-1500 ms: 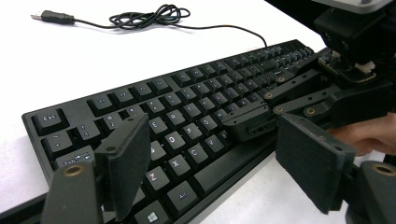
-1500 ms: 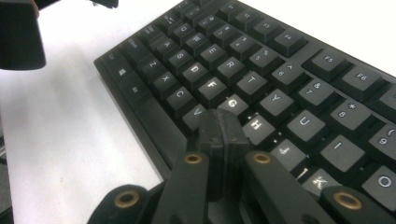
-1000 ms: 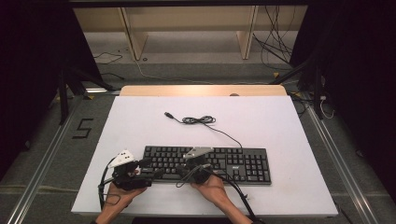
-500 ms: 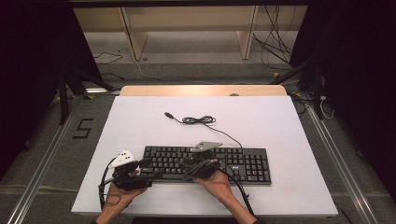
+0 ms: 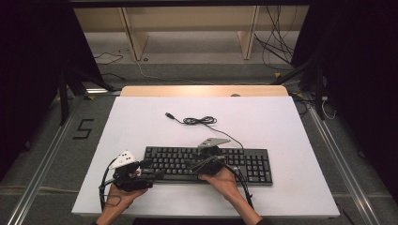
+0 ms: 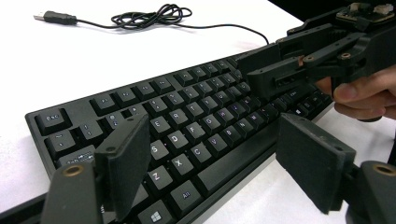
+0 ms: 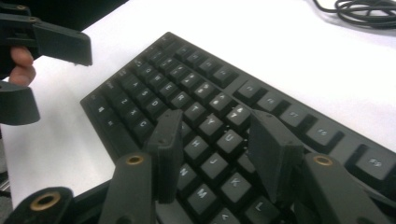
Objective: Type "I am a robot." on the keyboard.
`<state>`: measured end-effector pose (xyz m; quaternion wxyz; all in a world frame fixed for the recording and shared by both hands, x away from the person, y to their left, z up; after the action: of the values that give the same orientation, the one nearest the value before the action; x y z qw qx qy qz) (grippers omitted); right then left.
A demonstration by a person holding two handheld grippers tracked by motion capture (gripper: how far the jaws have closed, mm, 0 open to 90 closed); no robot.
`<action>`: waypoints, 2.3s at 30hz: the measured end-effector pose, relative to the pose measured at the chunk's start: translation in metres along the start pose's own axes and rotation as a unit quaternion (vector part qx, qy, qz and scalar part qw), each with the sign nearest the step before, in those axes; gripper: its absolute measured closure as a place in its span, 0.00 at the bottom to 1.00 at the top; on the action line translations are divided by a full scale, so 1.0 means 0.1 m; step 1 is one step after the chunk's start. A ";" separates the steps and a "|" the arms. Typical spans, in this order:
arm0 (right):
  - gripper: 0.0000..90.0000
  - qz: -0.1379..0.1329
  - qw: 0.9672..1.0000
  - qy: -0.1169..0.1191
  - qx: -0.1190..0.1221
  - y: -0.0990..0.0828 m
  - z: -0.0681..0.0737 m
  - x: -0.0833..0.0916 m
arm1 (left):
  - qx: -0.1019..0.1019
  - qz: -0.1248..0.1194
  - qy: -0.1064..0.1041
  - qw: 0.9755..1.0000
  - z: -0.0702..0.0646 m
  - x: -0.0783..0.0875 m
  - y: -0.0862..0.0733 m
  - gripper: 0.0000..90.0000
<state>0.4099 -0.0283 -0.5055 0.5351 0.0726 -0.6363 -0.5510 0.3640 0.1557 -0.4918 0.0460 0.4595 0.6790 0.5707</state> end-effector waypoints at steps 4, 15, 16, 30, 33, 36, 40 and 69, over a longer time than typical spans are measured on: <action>0.69 -0.002 1.000 -0.010 0.000 0.01 -0.06 0.03 | 0.000 0.000 0.000 1.000 0.00 0.00 0.00 0.29; 0.94 0.003 0.999 -0.037 -0.001 -0.01 -0.18 0.07 | -0.001 0.000 0.001 1.000 0.00 0.00 0.00 0.29; 0.95 0.005 0.999 -0.039 -0.001 -0.02 -0.18 0.07 | -0.001 0.000 0.001 1.000 0.00 0.00 0.00 0.29; 1.00 0.028 0.998 -0.056 -0.001 -0.10 -0.26 0.04 | -0.002 0.000 0.001 1.000 0.01 0.01 0.00 0.29; 1.00 0.030 0.998 -0.056 -0.001 -0.11 -0.26 0.03 | -0.002 0.000 0.002 1.000 0.01 0.01 0.00 0.29; 1.00 0.034 0.998 -0.056 -0.001 -0.13 -0.26 0.02 | -0.002 0.000 0.001 1.000 0.00 0.01 0.00 0.29; 1.00 0.037 0.998 -0.057 -0.002 -0.14 -0.27 0.02 | -0.002 0.000 0.002 1.000 0.00 0.00 0.00 0.29; 1.00 0.030 0.998 -0.057 -0.008 -0.16 -0.26 0.03 | 0.002 -0.001 0.007 1.000 0.03 0.00 0.01 0.29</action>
<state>0.4207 -0.0529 -0.5211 0.5145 0.0175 -0.6636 -0.5428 0.3662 0.1580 -0.4920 0.0413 0.4549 0.6811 0.5723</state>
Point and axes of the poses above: each handheld gripper's, and its own axes: x roughly backward along the jaws, y roughly out of its top, z roughly to its left, the point moved 7 cm from there along -x, roughly forward along the jaws, and after that the axes turned 5 degrees about x, right-handed, at the moved point
